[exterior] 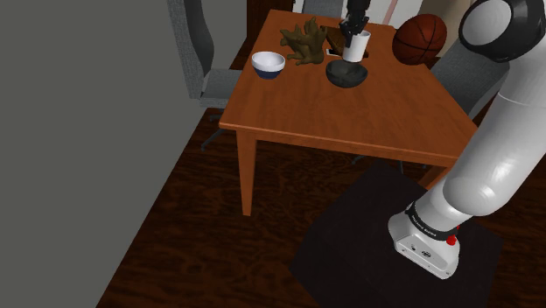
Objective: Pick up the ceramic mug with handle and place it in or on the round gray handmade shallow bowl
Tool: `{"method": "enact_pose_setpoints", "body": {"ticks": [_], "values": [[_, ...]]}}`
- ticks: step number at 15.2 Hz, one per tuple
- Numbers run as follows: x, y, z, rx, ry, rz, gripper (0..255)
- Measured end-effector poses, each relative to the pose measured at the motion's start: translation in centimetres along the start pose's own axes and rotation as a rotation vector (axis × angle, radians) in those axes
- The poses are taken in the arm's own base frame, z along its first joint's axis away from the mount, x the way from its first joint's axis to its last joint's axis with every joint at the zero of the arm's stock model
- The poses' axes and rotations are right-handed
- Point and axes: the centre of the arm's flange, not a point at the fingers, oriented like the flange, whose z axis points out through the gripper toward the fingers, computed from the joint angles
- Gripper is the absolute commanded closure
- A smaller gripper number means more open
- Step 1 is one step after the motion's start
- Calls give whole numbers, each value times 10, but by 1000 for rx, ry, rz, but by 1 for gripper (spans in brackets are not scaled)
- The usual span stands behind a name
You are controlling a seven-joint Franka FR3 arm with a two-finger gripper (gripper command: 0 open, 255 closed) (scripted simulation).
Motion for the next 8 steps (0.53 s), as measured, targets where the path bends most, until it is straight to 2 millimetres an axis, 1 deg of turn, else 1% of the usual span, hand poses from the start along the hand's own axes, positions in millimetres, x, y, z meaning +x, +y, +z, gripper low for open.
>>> {"method": "enact_pose_setpoints", "body": {"ticks": [4, 8], "values": [[2, -2, 21, 0, 0, 0, 255], [2, -2, 26, 0, 0, 0, 255]]}}
